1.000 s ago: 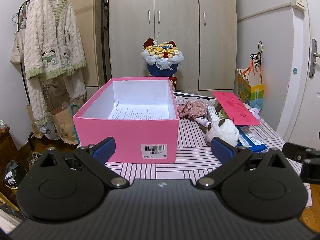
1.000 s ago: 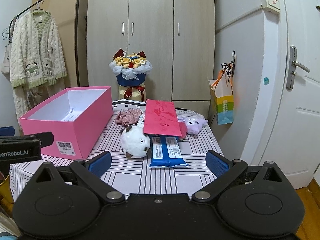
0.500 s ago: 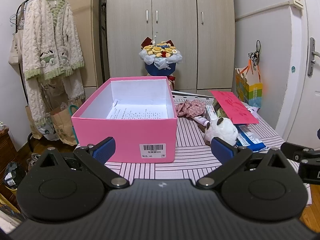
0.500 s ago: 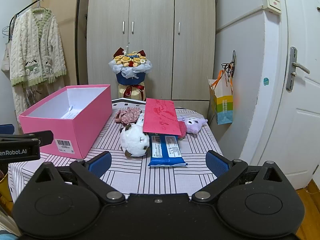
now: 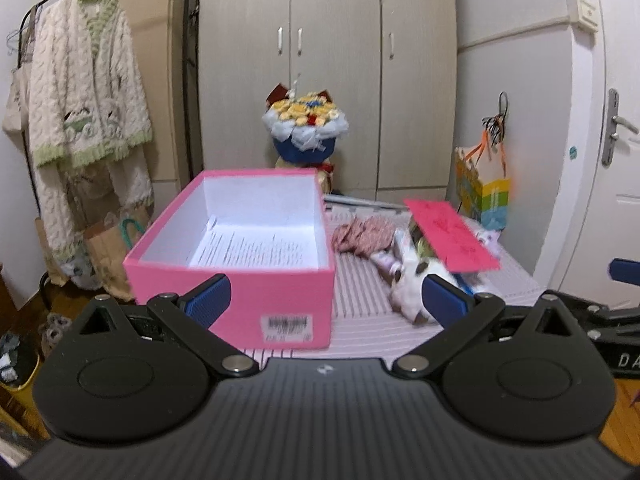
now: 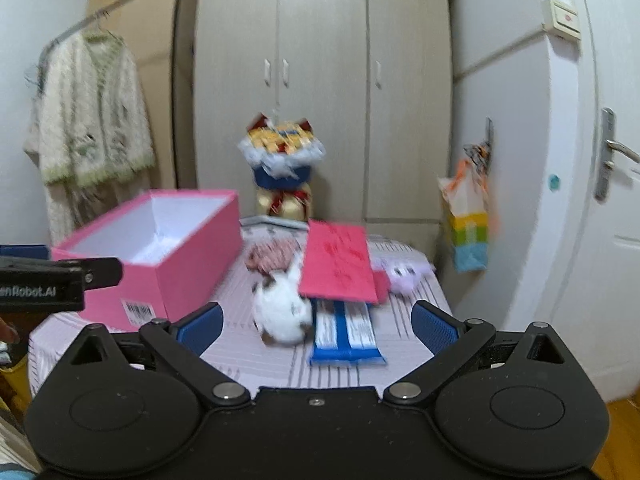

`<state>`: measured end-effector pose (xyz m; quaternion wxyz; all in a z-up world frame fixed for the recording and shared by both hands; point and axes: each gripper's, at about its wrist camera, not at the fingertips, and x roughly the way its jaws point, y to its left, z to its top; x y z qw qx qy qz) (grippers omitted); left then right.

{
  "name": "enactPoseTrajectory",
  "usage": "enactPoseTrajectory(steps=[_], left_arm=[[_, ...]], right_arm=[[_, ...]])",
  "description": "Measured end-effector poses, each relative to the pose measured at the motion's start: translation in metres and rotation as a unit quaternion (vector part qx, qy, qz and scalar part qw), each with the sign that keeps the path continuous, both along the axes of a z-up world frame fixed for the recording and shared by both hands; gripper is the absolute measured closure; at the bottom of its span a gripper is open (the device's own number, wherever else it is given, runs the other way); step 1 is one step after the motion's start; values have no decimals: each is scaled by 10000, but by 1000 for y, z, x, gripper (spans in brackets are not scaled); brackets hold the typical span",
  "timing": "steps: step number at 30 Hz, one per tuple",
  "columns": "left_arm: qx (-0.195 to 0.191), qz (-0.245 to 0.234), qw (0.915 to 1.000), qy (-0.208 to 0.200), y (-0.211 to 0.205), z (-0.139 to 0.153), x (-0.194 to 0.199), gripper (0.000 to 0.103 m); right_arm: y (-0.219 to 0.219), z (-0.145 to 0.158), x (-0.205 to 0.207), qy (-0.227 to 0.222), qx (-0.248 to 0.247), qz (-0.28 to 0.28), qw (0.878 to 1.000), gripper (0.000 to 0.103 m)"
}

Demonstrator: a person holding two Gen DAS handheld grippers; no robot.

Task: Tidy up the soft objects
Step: 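Reach the left gripper to the pink-red envelope and grasp it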

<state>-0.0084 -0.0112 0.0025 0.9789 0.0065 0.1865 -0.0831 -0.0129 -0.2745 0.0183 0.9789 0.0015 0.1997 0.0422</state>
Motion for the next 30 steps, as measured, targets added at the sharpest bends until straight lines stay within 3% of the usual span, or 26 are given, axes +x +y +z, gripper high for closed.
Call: enactPoseTrajectory(steps=[3, 8, 16, 19, 22, 25, 30], left_arm=[[-50, -91, 9999, -123, -5, 7, 13, 0], [-57, -264, 9996, -117, -19, 9, 51, 2], [-249, -1004, 9942, 286, -58, -5, 122, 5], [-374, -1164, 9910, 541, -74, -15, 147, 14], [-554, -1307, 9875, 685, -84, -26, 168, 33], [-893, -1547, 9777, 1102, -87, -35, 189, 46], [-1093, -1685, 9674, 1545, -98, -54, 213, 54]], right_arm=[[-10, -3, 13, -100, 66, 235, 9997, 1], [-26, -10, 55, 130, 145, 488, 9986, 1], [-52, -32, 137, 630, 810, 810, 9914, 2], [-57, -42, 158, 757, 918, 897, 9888, 2], [-64, -53, 176, 889, 1108, 1020, 9846, 2], [-72, -63, 189, 1028, 1278, 1096, 9804, 2], [-76, -70, 202, 1243, 1411, 1279, 9738, 2]])
